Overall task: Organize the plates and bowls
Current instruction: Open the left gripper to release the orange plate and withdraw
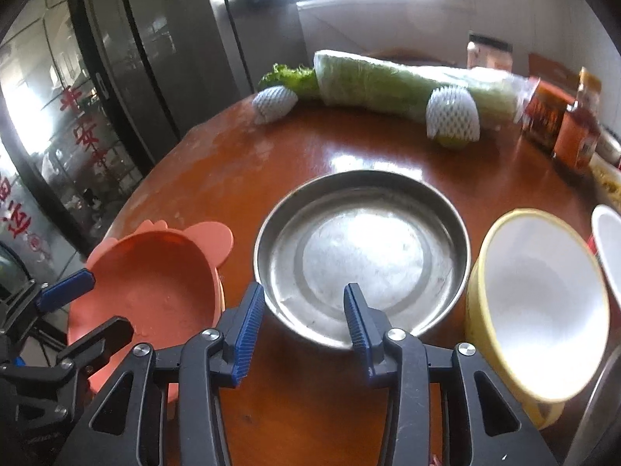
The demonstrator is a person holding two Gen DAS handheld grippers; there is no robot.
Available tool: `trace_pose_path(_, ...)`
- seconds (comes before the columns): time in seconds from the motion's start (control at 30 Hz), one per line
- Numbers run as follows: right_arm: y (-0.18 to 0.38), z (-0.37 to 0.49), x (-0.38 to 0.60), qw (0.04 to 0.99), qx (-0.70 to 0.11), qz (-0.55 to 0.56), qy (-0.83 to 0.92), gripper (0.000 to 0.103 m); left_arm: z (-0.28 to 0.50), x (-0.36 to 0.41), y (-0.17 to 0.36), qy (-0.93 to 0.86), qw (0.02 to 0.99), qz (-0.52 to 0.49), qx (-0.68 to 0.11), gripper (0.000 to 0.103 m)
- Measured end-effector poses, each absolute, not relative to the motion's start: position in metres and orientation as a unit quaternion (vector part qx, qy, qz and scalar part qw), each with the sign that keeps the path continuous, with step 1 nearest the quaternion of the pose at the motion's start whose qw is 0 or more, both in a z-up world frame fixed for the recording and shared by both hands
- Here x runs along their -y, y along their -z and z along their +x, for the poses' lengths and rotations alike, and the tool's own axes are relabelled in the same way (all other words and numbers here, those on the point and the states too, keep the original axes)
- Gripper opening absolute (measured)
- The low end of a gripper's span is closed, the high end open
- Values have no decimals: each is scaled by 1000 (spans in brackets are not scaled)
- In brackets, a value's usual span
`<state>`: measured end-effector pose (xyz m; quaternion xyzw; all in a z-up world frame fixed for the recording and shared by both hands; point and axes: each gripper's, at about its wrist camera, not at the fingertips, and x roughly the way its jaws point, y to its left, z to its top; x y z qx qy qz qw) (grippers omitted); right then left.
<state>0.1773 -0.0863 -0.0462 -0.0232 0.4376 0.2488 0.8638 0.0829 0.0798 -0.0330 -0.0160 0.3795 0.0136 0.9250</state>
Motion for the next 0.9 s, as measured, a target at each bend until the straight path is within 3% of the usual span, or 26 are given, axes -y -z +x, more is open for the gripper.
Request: trace_pose_path(0.9,41,78,140,838,-458,-25,-294,46,52,-35,17,32,930,6,-366,73)
